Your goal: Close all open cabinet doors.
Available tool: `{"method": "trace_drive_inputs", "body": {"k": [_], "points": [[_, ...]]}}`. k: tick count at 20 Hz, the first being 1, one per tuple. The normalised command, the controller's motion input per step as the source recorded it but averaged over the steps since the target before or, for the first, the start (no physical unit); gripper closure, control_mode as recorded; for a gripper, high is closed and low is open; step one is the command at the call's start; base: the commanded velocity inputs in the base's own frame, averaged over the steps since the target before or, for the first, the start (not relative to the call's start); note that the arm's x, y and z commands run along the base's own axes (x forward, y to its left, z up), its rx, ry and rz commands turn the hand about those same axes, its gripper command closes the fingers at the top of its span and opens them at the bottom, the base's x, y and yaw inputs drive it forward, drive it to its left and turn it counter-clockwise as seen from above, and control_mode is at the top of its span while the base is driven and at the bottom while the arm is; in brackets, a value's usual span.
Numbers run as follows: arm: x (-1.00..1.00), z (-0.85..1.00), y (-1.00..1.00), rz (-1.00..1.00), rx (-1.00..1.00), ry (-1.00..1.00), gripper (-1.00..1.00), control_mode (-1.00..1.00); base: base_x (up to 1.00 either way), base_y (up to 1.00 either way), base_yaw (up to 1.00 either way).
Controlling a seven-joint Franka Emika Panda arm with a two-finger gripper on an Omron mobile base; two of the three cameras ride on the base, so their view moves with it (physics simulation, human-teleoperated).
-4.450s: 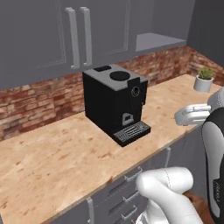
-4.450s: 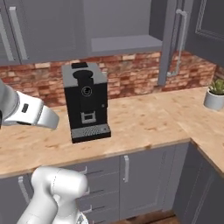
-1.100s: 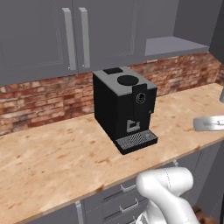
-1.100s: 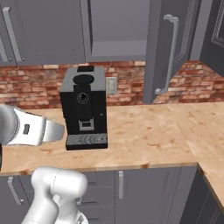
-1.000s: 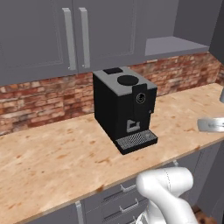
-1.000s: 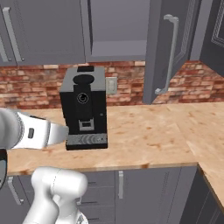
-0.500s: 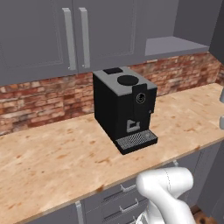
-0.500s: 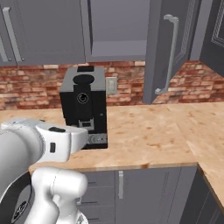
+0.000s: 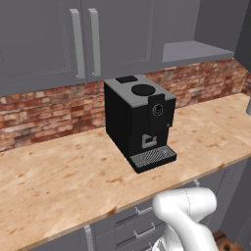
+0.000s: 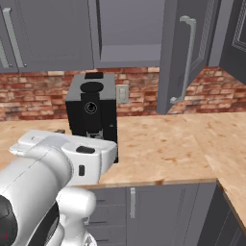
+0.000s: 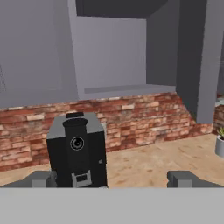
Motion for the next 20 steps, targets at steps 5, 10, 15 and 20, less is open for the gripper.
{"method": "trace_drive_inputs", "body": {"k": [5, 10, 15, 20], "points": [[0.00, 0.01, -0.36, 0.00, 0.00, -0.20, -1.00, -1.00, 0.00, 0.00, 0.00], [0.01, 0.00, -0.39, 0.00, 0.00, -0.19, -1.00, -1.00, 0.00, 0.00, 0.00], [0.25, 0.00, -0.39, 0.00, 0.00, -0.17, -1.00, -1.00, 0.00, 0.00, 0.00], [0.41, 0.00, -0.34, 0.01, 0.00, -0.17, -1.00, -1.00, 0.00, 0.00, 0.00]]}}
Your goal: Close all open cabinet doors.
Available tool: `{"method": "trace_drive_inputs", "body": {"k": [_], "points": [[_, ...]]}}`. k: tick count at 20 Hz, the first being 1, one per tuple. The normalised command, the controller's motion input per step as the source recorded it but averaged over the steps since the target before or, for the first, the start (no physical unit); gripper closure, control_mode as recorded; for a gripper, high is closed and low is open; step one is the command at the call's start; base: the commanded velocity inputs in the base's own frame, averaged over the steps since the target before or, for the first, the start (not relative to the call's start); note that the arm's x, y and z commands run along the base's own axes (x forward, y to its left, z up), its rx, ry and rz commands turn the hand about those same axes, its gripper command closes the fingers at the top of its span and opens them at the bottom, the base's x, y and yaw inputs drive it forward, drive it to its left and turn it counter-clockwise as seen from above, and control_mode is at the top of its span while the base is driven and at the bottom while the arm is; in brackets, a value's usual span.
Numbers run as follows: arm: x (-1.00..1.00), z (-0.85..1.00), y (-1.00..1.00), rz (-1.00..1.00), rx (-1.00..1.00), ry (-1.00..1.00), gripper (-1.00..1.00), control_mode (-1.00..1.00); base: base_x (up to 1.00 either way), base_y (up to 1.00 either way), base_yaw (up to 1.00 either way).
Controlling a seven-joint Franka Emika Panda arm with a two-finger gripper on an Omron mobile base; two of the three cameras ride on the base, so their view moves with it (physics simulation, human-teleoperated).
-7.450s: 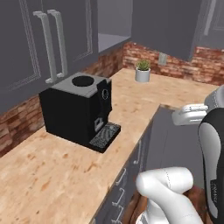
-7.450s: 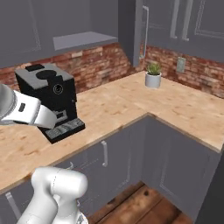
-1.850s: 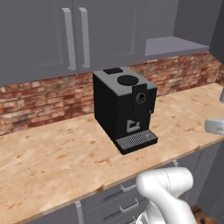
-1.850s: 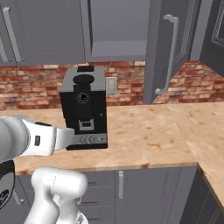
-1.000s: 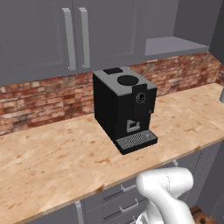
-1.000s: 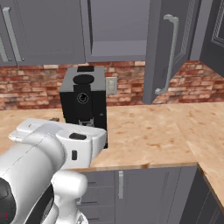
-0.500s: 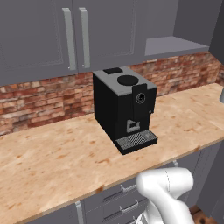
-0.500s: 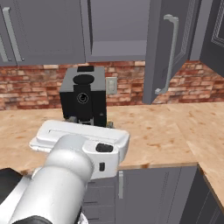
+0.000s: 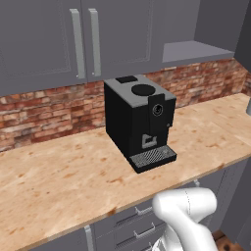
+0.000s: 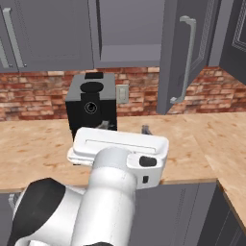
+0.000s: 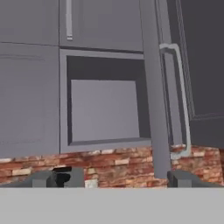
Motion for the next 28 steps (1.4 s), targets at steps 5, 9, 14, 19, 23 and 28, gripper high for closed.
{"method": "trace_drive_inputs", "body": {"k": [5, 9, 14, 19, 23, 28], "points": [[0.35, 0.00, -0.34, 0.02, 0.01, -0.15, -1.00, -1.00, 0.00, 0.00, 0.00], [0.14, 0.00, -0.40, 0.06, 0.02, -0.07, -1.00, -1.00, 0.00, 0.00, 0.00], [0.09, 0.00, -0.29, 0.07, 0.01, -0.01, -1.00, -1.00, 0.00, 0.00, 0.00], [0.26, 0.00, -0.16, 0.08, 0.02, 0.00, -1.00, -1.00, 0.00, 0.00, 0.00], [0.41, 0.00, -0.22, 0.11, 0.03, 0.00, -1.00, -1.00, 0.00, 0.00, 0.00], [0.27, -0.09, -0.32, 0.14, 0.05, 0.00, -1.00, -1.00, 0.00, 0.00, 0.00]]}}
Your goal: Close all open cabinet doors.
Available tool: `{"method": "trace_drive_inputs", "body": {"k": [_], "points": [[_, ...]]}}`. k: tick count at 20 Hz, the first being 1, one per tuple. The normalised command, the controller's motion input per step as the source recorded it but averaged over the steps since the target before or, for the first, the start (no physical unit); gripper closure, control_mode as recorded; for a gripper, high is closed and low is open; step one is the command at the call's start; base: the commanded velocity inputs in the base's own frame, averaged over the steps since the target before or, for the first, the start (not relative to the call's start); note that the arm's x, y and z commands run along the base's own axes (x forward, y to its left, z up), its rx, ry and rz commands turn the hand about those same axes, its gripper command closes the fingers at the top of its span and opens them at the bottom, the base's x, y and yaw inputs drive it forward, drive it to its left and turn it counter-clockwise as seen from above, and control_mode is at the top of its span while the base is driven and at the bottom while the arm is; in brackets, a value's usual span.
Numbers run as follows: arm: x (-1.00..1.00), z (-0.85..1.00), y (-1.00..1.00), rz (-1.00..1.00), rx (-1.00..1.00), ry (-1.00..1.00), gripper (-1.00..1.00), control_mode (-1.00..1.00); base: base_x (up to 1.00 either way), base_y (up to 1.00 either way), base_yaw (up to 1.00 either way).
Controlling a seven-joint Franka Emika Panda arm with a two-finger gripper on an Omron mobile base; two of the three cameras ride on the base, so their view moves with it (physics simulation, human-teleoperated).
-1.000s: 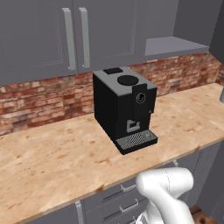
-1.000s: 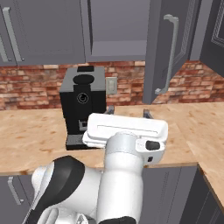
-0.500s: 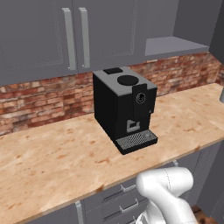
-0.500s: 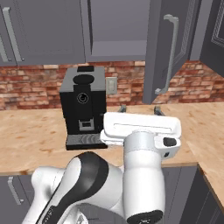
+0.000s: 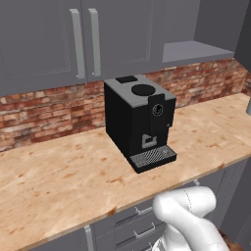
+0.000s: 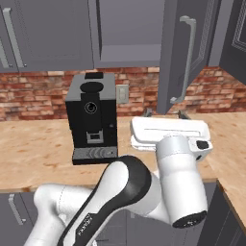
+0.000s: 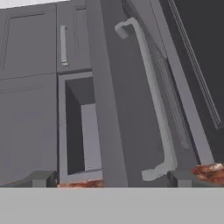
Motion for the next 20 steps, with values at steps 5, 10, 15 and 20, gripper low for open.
{"method": "trace_drive_inputs", "body": {"k": [5, 10, 15, 20], "points": [[0.23, -0.11, -0.41, 0.15, 0.05, 0.00, -1.00, -1.00, 0.00, 0.00, 0.00], [0.40, -0.19, -0.31, 0.13, 0.02, 0.00, -1.00, -1.00, 0.00, 0.00, 0.00], [0.45, -0.29, -0.30, 0.14, 0.02, -0.01, -1.00, -1.00, 0.00, 0.00, 0.00], [0.56, -0.06, -0.28, 0.11, 0.04, 0.00, -1.00, -1.00, 0.00, 0.00, 0.00]]}}
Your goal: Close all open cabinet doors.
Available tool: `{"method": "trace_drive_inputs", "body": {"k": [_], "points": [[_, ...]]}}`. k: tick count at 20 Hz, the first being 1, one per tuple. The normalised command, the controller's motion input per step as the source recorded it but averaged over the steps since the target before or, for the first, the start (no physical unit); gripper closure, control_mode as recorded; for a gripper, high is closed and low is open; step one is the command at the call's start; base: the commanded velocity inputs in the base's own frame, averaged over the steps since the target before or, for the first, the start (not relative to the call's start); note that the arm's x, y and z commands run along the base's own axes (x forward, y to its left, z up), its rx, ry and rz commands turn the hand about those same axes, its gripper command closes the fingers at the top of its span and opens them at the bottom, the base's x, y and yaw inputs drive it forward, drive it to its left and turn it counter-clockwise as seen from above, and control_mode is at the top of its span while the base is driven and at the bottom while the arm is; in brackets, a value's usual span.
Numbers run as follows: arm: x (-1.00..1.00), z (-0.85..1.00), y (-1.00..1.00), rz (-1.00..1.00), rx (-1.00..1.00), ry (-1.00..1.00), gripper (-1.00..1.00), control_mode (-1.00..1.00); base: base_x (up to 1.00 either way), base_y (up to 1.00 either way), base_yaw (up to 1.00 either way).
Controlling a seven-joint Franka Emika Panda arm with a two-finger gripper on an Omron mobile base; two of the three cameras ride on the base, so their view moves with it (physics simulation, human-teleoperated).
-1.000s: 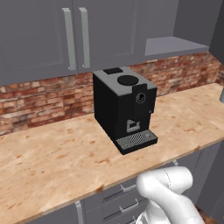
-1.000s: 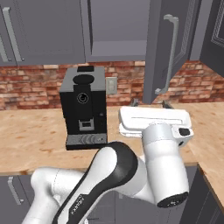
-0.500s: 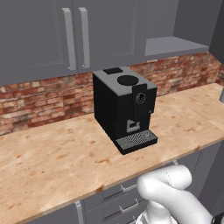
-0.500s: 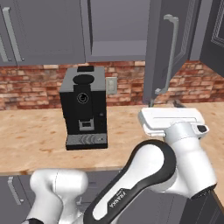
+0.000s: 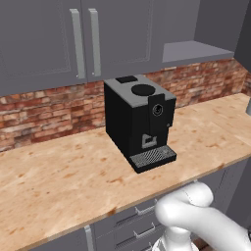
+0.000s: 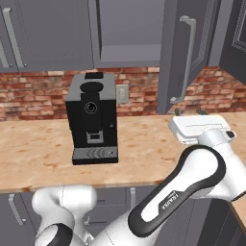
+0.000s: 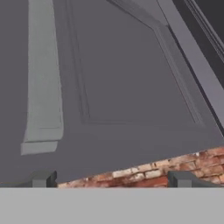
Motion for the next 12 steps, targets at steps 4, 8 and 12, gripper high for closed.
{"method": "trace_drive_inputs", "body": {"k": [4, 8, 12], "points": [[0.53, 0.00, -0.27, 0.08, 0.05, 0.00, -1.00, -1.00, 0.00, 0.00, 0.00], [0.43, -0.02, -0.20, 0.08, 0.02, 0.00, -1.00, -1.00, 0.00, 0.00, 0.00], [0.25, -0.03, -0.01, 0.01, 0.00, -0.02, -1.00, -1.00, 0.00, 0.00, 0.00]]}}
